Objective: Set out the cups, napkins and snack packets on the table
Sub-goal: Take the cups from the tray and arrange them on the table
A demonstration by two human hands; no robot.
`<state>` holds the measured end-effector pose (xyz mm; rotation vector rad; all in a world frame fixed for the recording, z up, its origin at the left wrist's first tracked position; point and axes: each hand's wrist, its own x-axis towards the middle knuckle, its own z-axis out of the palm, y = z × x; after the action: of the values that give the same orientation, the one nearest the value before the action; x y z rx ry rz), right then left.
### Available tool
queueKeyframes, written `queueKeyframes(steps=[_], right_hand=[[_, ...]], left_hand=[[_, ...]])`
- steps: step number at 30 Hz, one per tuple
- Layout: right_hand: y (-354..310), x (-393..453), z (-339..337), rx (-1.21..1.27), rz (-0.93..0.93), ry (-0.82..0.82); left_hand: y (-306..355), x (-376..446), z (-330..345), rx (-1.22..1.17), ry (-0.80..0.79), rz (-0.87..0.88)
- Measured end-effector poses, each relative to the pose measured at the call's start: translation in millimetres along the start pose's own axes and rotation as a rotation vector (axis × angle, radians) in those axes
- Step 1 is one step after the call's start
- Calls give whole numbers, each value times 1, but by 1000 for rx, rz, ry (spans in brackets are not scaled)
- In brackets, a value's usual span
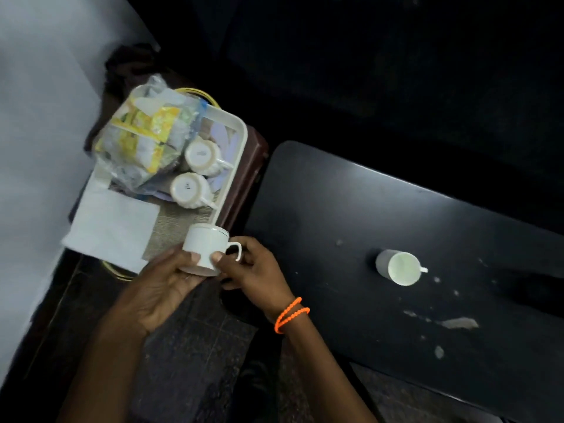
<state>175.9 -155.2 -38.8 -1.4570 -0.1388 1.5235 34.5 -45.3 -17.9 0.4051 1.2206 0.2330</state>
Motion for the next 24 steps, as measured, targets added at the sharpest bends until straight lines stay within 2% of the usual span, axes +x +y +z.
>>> queueKeyframes(steps=[2, 5, 8, 12, 14, 17, 21, 24], right_hand=[[-1, -11, -40, -28, -73, 60], [11, -32, -105, -97, -180, 191], [40, -54, -149, -25, -247, 431], [87, -72, -177, 152, -212, 759], [104, -74, -185, 231, -181, 881], [123, -73, -195, 297, -146, 985], [136, -70, -210, 350, -139, 1032], [136, -67, -221, 426, -127, 1027]], left_hand=[[-19, 8, 25, 129, -162, 8], [-52, 34, 71, 487, -250, 74], [-92, 54, 126, 858, -311, 210], [-149, 70, 173, 1141, -406, 466], [-172, 76, 185, 1220, -440, 549], [-197, 83, 194, 1276, -463, 567], [-216, 89, 200, 1329, -497, 616], [-226, 90, 203, 1333, -458, 667]])
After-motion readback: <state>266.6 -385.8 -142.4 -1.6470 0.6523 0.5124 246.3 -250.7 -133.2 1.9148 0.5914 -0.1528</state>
